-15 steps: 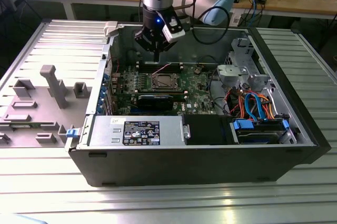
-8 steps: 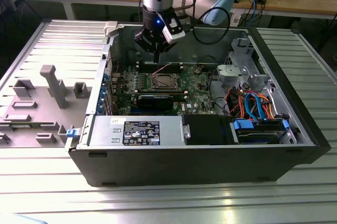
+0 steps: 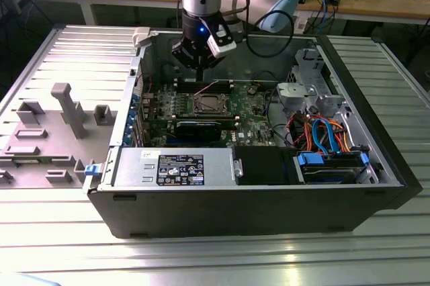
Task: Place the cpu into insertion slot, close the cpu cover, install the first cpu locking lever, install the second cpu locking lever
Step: 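Install the first cpu locking lever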
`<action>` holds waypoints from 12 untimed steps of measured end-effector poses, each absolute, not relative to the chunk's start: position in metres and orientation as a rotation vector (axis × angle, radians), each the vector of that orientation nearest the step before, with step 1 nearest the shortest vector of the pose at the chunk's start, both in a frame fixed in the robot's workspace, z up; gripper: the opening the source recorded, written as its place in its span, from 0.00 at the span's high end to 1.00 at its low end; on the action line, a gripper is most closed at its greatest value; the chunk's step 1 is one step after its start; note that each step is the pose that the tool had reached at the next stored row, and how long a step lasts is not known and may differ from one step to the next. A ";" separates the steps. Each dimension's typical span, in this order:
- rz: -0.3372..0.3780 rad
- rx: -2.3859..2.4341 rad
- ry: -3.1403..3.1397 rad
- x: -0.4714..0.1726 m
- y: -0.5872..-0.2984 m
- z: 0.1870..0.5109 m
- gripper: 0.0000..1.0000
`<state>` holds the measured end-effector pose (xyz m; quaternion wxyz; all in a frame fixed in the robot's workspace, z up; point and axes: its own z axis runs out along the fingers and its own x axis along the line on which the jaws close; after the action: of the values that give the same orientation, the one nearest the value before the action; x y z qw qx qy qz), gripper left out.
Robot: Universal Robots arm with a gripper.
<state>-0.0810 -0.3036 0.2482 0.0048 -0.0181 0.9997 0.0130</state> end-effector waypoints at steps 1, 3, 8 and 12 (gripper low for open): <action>0.041 -0.056 3.131 -0.081 -0.304 0.248 0.89; 0.041 -0.057 3.131 -0.081 -0.304 0.247 0.89; 0.040 -0.057 3.131 -0.081 -0.304 0.245 0.89; 0.040 -0.057 3.131 -0.081 -0.304 0.244 0.89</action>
<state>-0.0810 -0.3042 0.2441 0.0048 -0.0181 0.9997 0.0128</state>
